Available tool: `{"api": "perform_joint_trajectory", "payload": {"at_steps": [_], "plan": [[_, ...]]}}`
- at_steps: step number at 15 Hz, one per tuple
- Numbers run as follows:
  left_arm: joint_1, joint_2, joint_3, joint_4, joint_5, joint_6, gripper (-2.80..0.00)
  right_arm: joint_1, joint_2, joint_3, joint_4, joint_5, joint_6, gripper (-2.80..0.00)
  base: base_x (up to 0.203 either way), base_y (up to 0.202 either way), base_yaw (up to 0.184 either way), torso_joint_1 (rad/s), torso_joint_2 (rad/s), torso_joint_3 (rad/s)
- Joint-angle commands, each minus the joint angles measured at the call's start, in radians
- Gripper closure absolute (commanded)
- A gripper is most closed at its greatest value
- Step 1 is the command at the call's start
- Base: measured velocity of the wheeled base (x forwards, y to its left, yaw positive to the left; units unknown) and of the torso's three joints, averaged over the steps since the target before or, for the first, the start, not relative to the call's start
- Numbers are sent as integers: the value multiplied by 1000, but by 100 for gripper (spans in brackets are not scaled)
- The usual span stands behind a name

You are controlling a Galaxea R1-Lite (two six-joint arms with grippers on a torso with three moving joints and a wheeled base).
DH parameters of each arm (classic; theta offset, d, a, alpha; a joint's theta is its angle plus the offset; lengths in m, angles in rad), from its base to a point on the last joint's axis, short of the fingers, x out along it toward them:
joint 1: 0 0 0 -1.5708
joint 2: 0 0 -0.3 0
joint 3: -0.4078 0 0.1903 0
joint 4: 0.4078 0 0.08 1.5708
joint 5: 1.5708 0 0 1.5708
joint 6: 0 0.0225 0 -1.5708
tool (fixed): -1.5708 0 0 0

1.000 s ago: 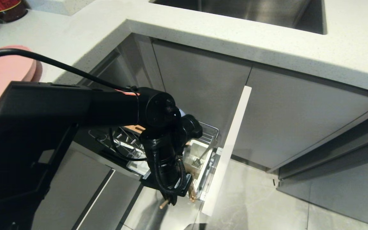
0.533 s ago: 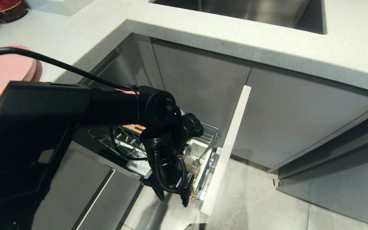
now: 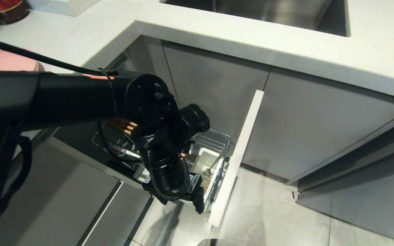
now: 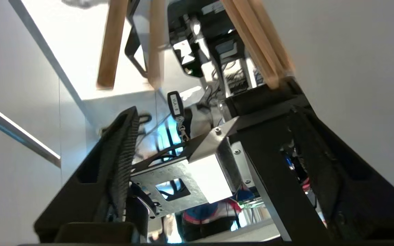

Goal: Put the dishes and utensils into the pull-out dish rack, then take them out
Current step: Pick up the chopsticks and place it in the cupboard, then pick up the spoon and place it in the cupboard

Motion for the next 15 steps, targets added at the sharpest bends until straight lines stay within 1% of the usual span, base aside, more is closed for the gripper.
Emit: {"api": "perform_joint_trajectory", "payload": {"at_steps": [1, 5, 6, 8, 12, 14, 15], "plan": [[-11, -83, 6, 8, -2, -4, -280, 0, -4, 0, -1, 0, 1, 0, 0, 0, 0, 0, 0, 0], [-26, -195, 20, 8, 3, -12, -280, 0, -4, 0, -1, 0, 1, 0, 0, 0, 0, 0, 0, 0], [-28, -226, 23, 8, 10, -18, 0, 0, -4, 0, -1, 0, 1, 0, 0, 0, 0, 0, 0, 0], [-36, -306, 25, 8, 33, -26, 0, 0, -4, 0, -1, 0, 1, 0, 0, 0, 0, 0, 0, 0], [-52, -476, 17, -5, 129, -51, 0, 0, -3, 0, -1, 0, 1, 0, 0, 0, 0, 0, 0, 0], [-49, -558, 7, -42, 185, -73, 0, 0, -4, 0, -1, 0, 1, 0, 0, 0, 0, 0, 0, 0], [-39, -598, 3, -81, 220, -84, 0, 0, -4, 0, -1, 0, 1, 0, 0, 0, 0, 0, 0, 0]]}}
